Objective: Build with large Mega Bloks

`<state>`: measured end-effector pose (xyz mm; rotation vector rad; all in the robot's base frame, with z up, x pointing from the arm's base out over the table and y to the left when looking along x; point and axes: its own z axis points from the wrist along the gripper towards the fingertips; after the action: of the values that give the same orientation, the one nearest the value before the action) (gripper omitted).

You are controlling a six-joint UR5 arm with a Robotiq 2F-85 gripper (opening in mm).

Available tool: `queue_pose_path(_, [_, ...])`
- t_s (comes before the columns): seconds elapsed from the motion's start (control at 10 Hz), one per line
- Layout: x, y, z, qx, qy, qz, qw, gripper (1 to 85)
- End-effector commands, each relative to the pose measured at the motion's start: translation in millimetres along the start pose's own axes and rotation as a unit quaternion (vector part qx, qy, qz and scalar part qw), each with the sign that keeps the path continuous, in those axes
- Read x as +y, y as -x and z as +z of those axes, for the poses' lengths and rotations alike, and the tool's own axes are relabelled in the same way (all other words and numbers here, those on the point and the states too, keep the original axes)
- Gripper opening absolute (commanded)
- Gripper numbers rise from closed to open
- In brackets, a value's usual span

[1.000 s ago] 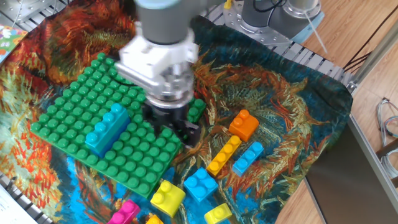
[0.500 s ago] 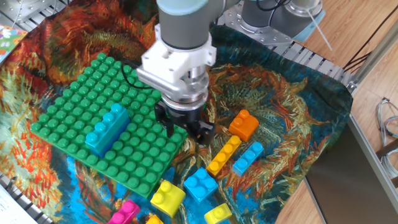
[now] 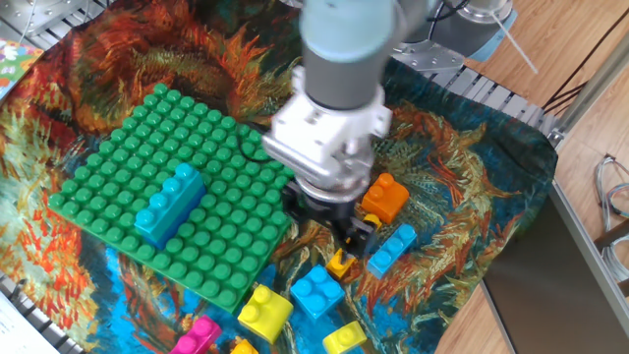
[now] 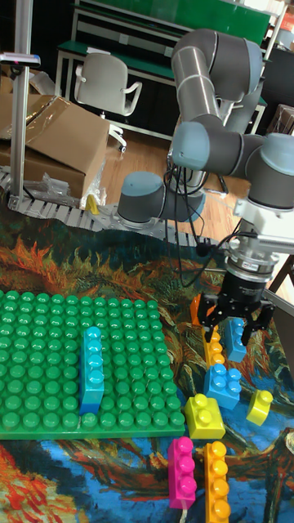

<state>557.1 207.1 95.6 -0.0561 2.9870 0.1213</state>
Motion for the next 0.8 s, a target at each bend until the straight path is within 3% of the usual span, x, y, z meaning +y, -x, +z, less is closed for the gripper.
queue_pose_path(0.0, [13.1, -9.6, 1.4, 0.015, 0.004, -0.011, 0.9998, 69.3])
queue_pose_path(0.1, [29.5, -9.5, 7.7, 0.013, 0.015, 0.008, 0.9998, 69.7])
queue_pose_path(0.3, [57.2, -21.2, 18.6, 0.001, 0.002, 0.039, 0.9992, 65.3])
queue_pose_path(0.5, [48.7, -35.6, 9.4, -0.009, 0.006, 0.017, 0.9998, 65.0])
queue_pose_path(0.7, [49.3, -39.2, 9.4, -0.002, 0.007, 0.001, 1.0, 66.0])
